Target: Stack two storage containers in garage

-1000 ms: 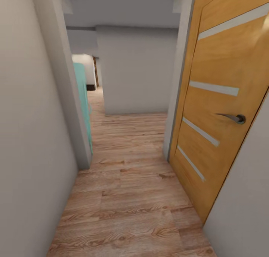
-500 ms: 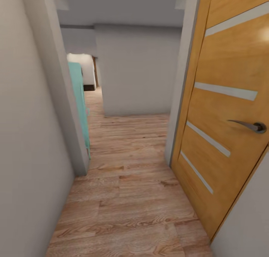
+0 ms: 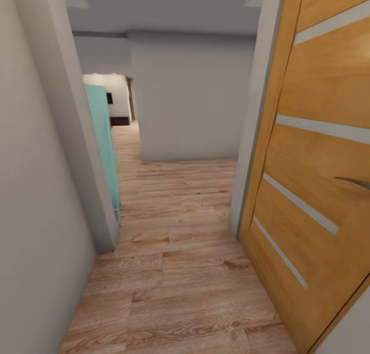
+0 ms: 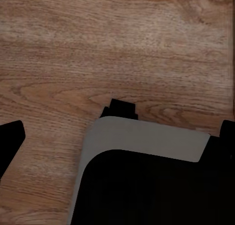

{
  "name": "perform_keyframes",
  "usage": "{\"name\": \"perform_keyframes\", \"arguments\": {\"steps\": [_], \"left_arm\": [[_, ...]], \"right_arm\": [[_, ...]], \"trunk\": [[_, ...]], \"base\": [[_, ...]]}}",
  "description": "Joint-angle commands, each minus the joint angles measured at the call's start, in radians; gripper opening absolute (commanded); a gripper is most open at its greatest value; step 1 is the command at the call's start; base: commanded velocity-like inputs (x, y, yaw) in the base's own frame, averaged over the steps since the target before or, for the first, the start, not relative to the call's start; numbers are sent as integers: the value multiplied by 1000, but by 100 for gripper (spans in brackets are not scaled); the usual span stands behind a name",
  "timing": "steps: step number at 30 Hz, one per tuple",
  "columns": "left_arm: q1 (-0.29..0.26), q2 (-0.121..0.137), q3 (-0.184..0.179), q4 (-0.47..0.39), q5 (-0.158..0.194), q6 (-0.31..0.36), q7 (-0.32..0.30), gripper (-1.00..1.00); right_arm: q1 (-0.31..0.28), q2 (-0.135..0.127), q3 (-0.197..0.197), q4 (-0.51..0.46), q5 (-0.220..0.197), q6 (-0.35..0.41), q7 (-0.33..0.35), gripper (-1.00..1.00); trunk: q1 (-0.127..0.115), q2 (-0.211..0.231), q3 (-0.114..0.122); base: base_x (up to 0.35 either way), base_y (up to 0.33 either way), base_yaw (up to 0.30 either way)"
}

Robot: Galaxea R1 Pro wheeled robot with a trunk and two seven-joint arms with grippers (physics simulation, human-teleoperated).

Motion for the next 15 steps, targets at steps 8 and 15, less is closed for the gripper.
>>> {"name": "perform_keyframes", "arguments": {"steps": [8,15], "left_arm": [[-1,0,-1,1,5,-3,1,100],[-1,0,-1,1,5,-3,1,100]], "right_arm": [[-1,0,8,3,-6,-5,-2,100],[-1,0,8,3,-6,-5,-2,100]], "trunk": [[1,0,-1],[1,0,-1]], "base": [[321,0,0],[321,0,0]]}}
